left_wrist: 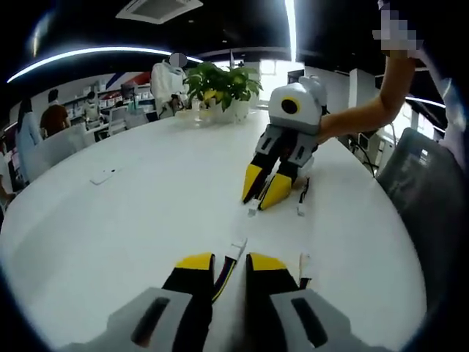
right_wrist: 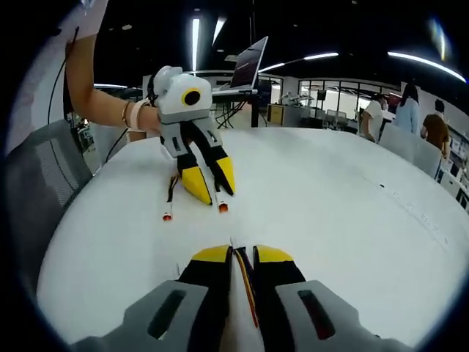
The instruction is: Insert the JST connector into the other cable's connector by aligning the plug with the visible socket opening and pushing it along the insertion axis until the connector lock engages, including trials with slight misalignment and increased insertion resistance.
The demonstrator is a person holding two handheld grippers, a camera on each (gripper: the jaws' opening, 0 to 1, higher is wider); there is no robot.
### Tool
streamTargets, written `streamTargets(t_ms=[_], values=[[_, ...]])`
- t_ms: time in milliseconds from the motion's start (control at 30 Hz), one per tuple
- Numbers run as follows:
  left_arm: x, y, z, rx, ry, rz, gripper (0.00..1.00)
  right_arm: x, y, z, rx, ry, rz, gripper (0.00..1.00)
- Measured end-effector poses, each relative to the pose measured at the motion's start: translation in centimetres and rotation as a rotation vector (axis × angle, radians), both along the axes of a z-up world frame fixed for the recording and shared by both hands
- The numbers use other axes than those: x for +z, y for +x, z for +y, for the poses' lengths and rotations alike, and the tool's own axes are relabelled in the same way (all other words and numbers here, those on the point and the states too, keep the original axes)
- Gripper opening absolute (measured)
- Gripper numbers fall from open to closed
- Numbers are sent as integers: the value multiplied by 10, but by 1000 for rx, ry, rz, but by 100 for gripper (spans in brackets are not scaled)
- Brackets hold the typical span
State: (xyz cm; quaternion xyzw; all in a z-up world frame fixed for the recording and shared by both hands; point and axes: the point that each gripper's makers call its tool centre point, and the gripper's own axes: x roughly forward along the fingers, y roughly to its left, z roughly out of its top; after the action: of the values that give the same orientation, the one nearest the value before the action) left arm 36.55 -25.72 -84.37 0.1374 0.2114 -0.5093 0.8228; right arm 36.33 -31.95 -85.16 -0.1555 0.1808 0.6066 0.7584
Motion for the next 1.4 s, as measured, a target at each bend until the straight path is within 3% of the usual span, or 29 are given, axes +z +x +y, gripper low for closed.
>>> streamTargets(t_ms=[133, 433, 900, 1400], values=[[0, -3, -4, -19, -4, -5, 5, -1, 2, 0, -1, 1, -5, 5], [-2, -1, -7, -47, -25, -18, 2, -1, 2, 0, 1, 10, -3, 5], [-2, -2, -6, -111, -56, -41, 1, 0, 3, -1, 10, 39, 23, 5], [1, -2, -10, -121, -79, -21, 1, 1, 8, -3, 20, 16, -18, 4]])
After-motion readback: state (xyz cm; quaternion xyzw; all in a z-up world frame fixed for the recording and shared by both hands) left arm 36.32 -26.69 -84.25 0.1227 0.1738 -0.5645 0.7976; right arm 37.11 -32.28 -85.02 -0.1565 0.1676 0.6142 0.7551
